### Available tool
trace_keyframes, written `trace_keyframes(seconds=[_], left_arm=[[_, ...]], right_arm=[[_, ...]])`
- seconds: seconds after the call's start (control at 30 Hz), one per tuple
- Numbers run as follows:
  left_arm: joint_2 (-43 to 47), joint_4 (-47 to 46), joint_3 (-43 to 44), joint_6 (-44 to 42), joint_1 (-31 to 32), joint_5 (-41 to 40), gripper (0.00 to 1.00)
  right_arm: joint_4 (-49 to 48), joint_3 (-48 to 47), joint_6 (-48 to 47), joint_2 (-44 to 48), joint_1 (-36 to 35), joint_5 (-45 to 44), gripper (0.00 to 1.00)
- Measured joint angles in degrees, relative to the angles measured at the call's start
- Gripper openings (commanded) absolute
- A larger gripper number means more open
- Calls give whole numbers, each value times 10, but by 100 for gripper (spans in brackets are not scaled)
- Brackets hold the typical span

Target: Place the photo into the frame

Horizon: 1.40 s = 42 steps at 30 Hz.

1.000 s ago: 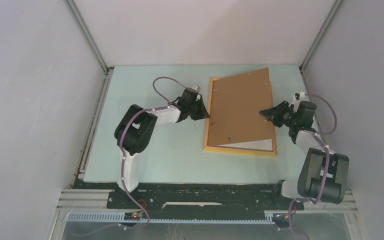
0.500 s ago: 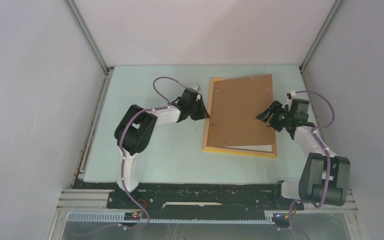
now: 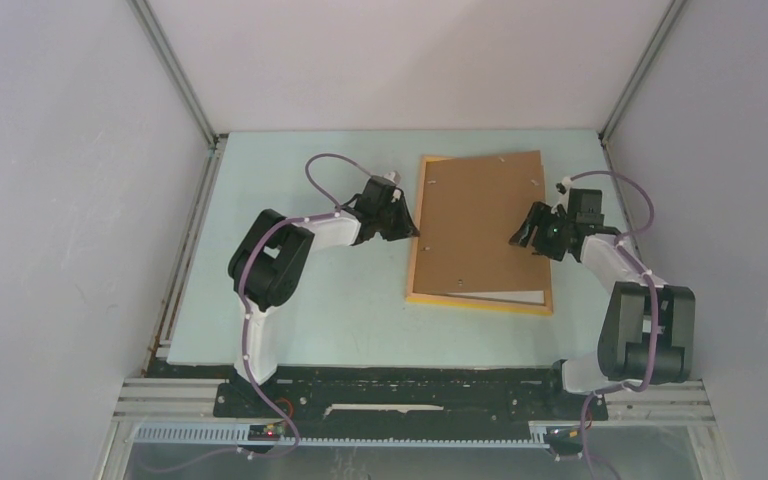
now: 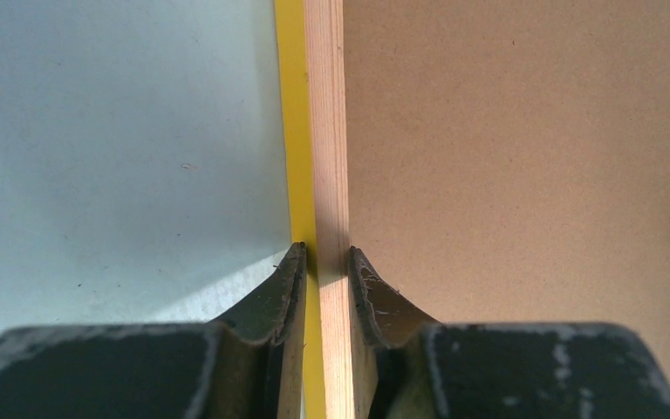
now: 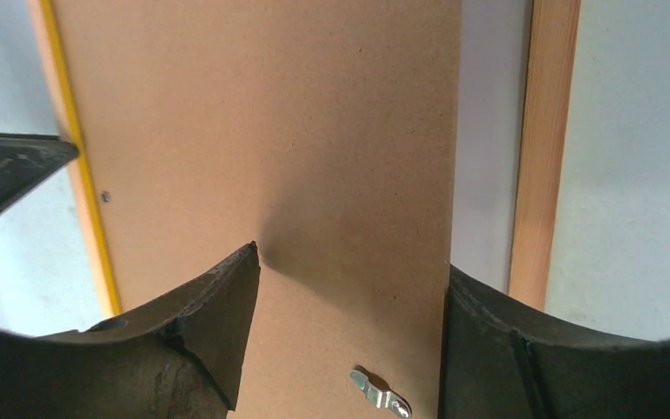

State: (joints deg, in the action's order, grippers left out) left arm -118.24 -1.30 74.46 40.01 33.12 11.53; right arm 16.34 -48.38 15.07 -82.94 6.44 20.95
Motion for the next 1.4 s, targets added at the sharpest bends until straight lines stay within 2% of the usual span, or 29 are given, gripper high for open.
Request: trace_keyframes(seconds=[0.13, 0.23, 0.43, 0.63, 0.87, 1.0, 1.1, 1.17, 1.3, 1.4], left_arm=[[1, 1, -1, 0, -1, -2, 4], [1, 1, -1, 0, -1, -2, 4], [7, 2, -7, -2, 3, -5, 9], [14, 20, -7, -16, 8, -17, 14], [24, 27, -12, -26, 10, -19, 21], [56, 27, -29, -31, 10, -26, 30], [74, 19, -31, -35, 10, -30, 47], [85, 12, -39, -40, 10, -34, 54], [92, 0, -45, -41, 11, -39, 68], [92, -9, -53, -40, 12, -41, 73]], right_arm=[[10, -1, -16, -3, -18, -37, 72], [30, -16, -22, -3, -29, -64, 77], [74, -65, -39, -11, -59, -152, 99], [117, -101, -47, -30, -90, -220, 100], [123, -106, -47, -30, -86, -251, 100], [124, -106, -42, -30, -68, -240, 100], [125, -106, -28, -27, -42, -221, 100], [124, -102, -9, -20, -21, -214, 100], [119, -86, 30, -4, 53, -144, 100], [101, -52, 53, -1, 102, -94, 100]])
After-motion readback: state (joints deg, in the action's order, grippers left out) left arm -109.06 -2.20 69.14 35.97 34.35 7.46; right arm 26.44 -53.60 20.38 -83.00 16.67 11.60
